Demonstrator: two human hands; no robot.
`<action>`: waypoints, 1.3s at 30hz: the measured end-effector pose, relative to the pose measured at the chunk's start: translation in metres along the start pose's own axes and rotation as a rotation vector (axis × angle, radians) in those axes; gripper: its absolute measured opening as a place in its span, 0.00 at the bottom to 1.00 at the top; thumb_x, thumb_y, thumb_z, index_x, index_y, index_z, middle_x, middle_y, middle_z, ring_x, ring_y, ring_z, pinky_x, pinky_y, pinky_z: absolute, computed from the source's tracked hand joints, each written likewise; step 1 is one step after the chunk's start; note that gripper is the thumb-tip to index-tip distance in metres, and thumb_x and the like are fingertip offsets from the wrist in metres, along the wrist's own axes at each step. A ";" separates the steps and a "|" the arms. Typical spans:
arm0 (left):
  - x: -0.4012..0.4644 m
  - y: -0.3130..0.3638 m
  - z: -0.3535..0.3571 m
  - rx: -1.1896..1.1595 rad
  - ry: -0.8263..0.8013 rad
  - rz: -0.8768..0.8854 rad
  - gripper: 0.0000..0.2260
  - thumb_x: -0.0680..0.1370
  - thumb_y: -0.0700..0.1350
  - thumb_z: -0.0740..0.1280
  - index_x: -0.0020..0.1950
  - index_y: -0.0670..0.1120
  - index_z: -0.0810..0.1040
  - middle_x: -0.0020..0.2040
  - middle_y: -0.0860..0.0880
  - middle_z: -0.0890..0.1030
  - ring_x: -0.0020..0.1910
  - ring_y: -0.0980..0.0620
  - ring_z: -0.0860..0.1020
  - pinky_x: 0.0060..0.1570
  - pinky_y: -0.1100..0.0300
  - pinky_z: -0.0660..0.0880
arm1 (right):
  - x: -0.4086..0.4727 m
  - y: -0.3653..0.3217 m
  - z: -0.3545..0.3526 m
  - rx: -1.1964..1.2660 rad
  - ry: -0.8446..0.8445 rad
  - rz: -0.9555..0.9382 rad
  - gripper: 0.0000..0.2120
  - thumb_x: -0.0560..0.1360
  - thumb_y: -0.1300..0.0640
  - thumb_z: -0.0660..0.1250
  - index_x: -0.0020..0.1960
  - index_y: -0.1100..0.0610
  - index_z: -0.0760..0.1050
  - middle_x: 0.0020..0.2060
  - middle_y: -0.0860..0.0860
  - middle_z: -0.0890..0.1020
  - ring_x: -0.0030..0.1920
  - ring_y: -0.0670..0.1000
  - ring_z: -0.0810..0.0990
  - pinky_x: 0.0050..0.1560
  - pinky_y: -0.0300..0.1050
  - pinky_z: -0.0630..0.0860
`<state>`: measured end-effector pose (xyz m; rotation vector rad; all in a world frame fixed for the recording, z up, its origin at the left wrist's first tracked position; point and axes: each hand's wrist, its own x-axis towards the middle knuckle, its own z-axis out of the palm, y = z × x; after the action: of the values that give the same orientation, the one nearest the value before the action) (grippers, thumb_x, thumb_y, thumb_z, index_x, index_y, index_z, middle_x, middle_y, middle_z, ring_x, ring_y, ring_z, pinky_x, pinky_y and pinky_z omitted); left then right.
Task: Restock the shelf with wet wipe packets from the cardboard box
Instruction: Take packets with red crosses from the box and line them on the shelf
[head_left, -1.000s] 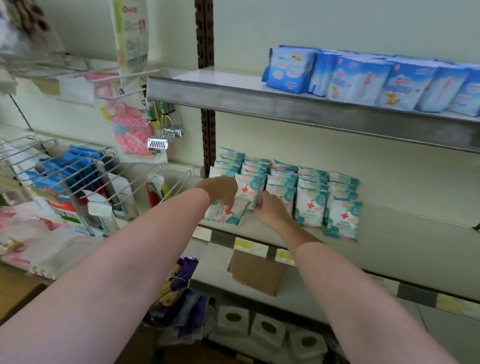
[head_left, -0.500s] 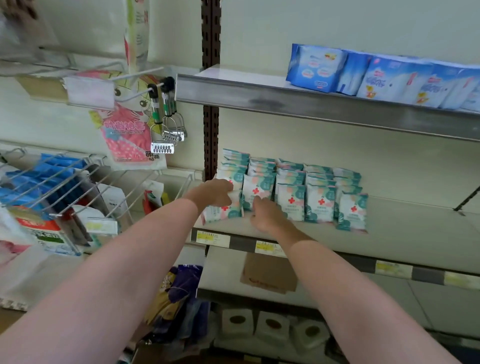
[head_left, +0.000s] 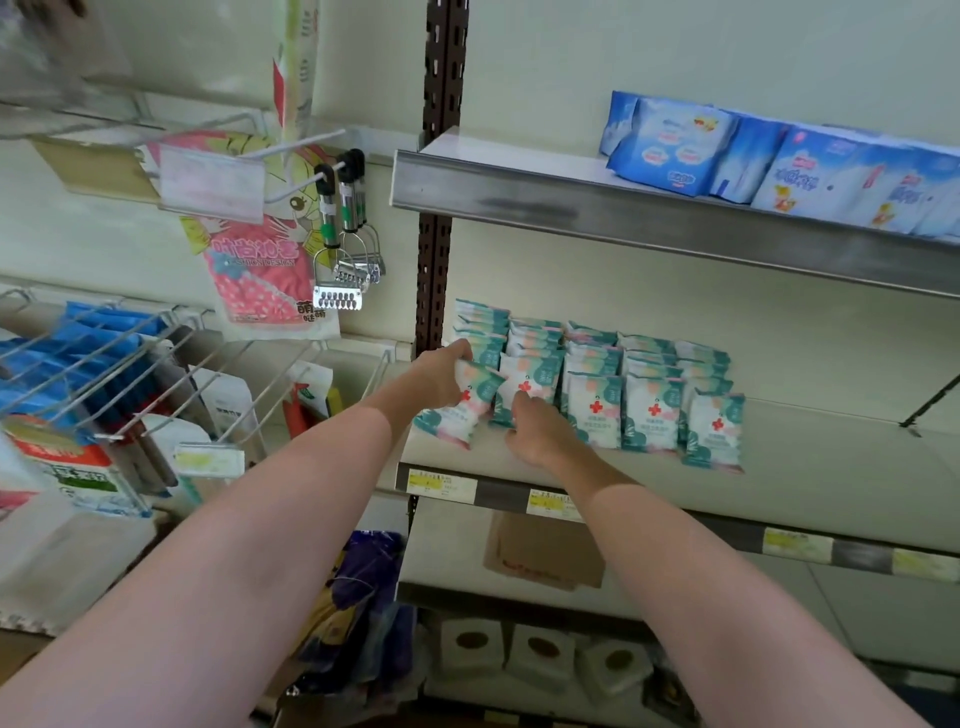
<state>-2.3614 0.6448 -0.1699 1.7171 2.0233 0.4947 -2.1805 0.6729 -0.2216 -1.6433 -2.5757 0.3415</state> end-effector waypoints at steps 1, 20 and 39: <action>0.002 -0.002 0.000 0.004 0.022 -0.015 0.24 0.73 0.34 0.71 0.64 0.48 0.68 0.46 0.45 0.75 0.40 0.48 0.76 0.32 0.60 0.73 | 0.001 0.000 -0.001 0.005 -0.002 0.005 0.20 0.78 0.58 0.63 0.68 0.58 0.66 0.57 0.57 0.76 0.55 0.57 0.76 0.46 0.48 0.71; 0.033 -0.010 0.027 0.431 0.204 -0.040 0.26 0.77 0.49 0.70 0.71 0.48 0.64 0.67 0.44 0.67 0.66 0.42 0.68 0.63 0.44 0.67 | 0.015 0.003 0.001 -0.016 0.009 0.070 0.24 0.79 0.57 0.64 0.73 0.58 0.63 0.65 0.55 0.74 0.63 0.58 0.74 0.58 0.54 0.76; 0.006 -0.020 0.019 0.444 0.255 0.058 0.24 0.76 0.41 0.67 0.70 0.47 0.65 0.64 0.44 0.71 0.64 0.43 0.70 0.63 0.48 0.69 | 0.007 -0.025 0.010 0.021 0.035 -0.012 0.15 0.79 0.52 0.63 0.63 0.57 0.70 0.55 0.55 0.77 0.57 0.57 0.77 0.49 0.50 0.74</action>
<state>-2.3680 0.6472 -0.1971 2.0598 2.4090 0.3093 -2.2073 0.6672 -0.2260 -1.6114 -2.5466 0.3347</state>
